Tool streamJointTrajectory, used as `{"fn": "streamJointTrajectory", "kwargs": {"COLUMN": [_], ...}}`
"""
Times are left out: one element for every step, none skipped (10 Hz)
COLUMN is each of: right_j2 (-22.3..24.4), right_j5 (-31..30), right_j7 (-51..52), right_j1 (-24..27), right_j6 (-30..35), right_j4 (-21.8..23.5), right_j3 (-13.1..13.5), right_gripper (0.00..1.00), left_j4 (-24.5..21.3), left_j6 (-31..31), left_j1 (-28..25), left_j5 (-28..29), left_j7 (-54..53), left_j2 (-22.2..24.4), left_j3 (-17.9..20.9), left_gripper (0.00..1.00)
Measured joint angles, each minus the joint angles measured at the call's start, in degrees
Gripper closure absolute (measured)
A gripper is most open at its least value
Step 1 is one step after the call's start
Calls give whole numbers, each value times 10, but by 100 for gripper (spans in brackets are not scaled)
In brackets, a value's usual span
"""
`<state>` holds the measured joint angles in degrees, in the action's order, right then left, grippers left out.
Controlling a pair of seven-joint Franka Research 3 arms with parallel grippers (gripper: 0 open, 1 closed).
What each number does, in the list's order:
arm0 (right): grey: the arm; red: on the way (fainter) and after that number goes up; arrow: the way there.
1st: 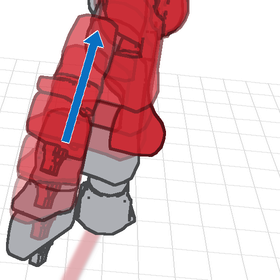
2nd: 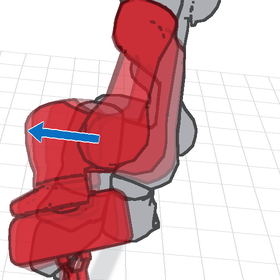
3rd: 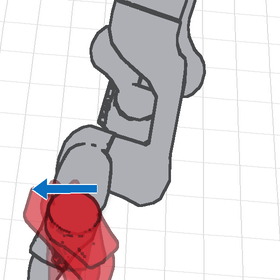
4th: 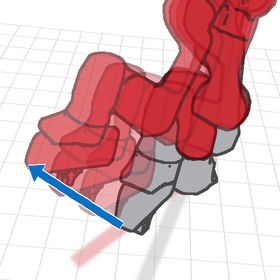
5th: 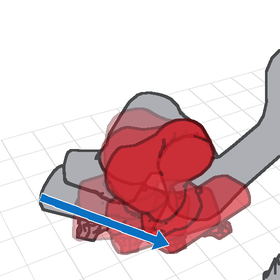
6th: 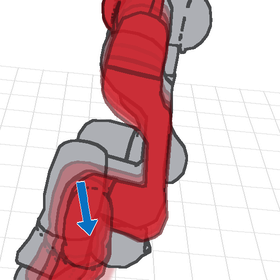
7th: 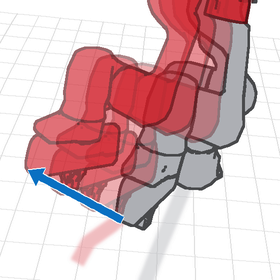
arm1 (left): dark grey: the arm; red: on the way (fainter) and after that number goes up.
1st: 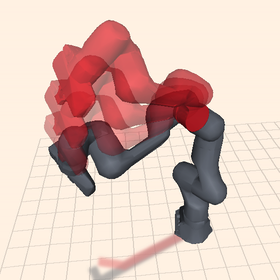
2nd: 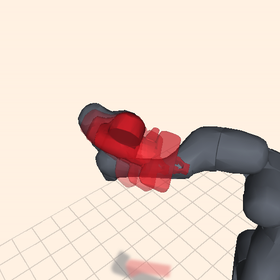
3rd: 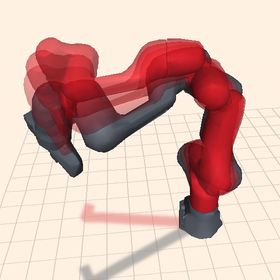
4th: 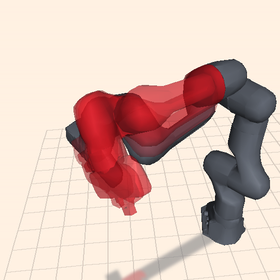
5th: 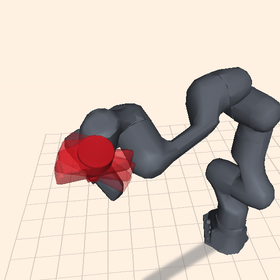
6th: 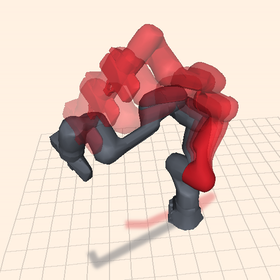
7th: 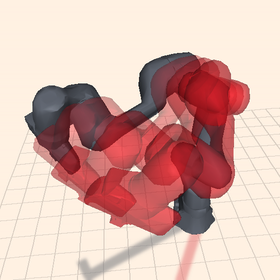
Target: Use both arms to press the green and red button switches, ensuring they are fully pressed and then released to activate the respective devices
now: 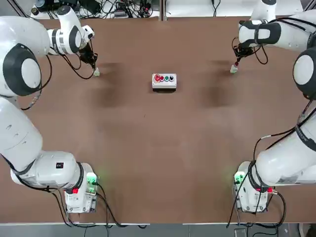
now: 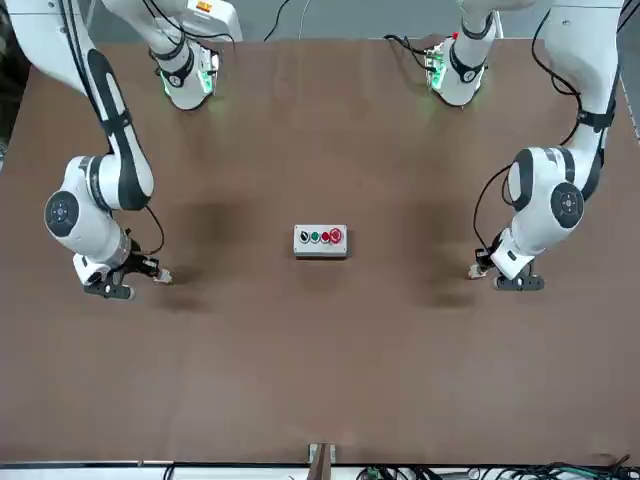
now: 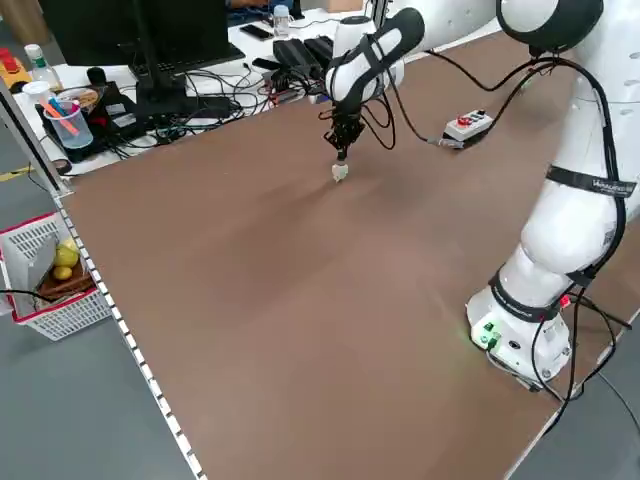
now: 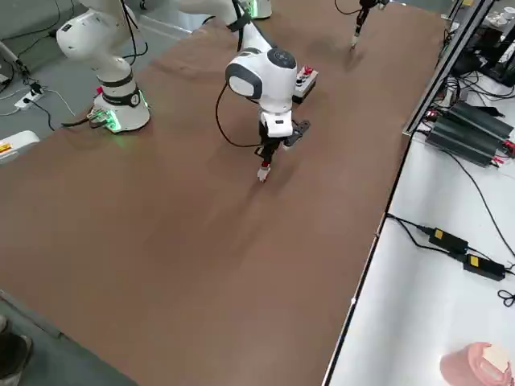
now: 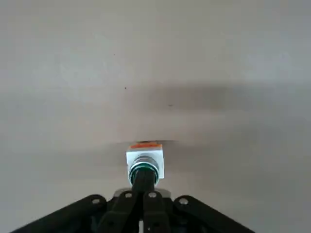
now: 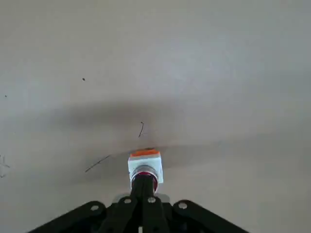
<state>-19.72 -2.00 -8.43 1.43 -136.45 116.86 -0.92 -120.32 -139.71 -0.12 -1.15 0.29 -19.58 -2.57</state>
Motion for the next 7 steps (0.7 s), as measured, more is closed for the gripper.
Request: {"fn": "streamJointTrajectory", "kwargs": {"right_j2": [0, -2, -6, -9, -12, -15, -16], "right_j5": [0, 0, 0, 0, 0, 0, 0], "right_j7": [0, 0, 0, 0, 0, 0, 0], "right_j1": [4, 7, 8, 8, 8, 8, 8], "right_j6": [-3, -9, -14, -19, -23, -23, -23], "right_j4": [0, 0, 0, 0, -1, -3, -5], "right_j3": [0, 0, 0, 0, 0, 0, -1], "right_gripper": [99, 99, 99, 99, 99, 99, 99], "left_j4": [-2, -3, -4, -4, -4, -4, -4], "left_j6": [-3, -7, -8, -9, -10, -10, -10], "left_j1": [0, 0, 0, 0, 0, 0, 0], "left_j5": [0, 0, 0, 0, 0, 0, 0], "left_j7": [0, 0, 0, 0, 0, 1, 9], "left_j2": [-1, 0, 0, 0, 0, 0, 0], "left_j3": [0, 0, 0, 0, 0, 0, 0], "left_gripper": [99, 99, 99, 99, 99, 99, 99]}}
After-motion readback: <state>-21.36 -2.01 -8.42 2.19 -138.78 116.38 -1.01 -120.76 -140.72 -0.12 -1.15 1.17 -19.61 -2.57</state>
